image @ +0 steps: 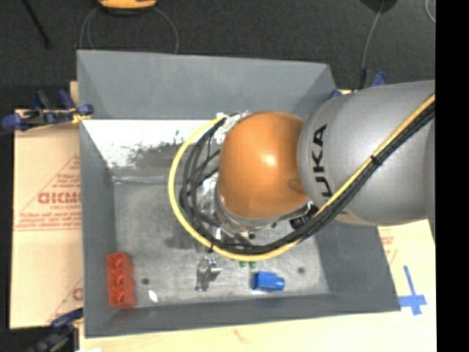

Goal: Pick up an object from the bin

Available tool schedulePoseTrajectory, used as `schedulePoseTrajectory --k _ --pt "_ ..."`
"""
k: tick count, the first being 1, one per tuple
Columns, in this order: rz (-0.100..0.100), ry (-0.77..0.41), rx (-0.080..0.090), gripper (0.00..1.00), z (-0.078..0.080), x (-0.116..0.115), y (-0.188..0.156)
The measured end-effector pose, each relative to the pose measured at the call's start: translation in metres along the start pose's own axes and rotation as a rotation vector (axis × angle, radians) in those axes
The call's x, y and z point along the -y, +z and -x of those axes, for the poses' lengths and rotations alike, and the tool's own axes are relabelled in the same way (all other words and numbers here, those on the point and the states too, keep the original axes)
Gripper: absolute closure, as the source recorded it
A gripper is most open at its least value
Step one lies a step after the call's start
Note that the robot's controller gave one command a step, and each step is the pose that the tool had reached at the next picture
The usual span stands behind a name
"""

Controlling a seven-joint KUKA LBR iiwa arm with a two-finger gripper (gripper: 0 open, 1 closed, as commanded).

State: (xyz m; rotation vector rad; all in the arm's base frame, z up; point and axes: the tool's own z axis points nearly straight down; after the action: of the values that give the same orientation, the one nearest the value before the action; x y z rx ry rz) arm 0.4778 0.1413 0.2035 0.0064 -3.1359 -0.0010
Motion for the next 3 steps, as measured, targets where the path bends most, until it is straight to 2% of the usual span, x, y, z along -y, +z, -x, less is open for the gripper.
schedulePoseTrajectory --k 1,2,3 --pt "0.005 0.291 0.012 0.0 0.066 0.027 0.131" --pt "0.003 0.322 0.013 0.0 0.09 0.043 0.1" --pt "0.004 0.562 0.009 0.0 0.09 0.048 0.103"
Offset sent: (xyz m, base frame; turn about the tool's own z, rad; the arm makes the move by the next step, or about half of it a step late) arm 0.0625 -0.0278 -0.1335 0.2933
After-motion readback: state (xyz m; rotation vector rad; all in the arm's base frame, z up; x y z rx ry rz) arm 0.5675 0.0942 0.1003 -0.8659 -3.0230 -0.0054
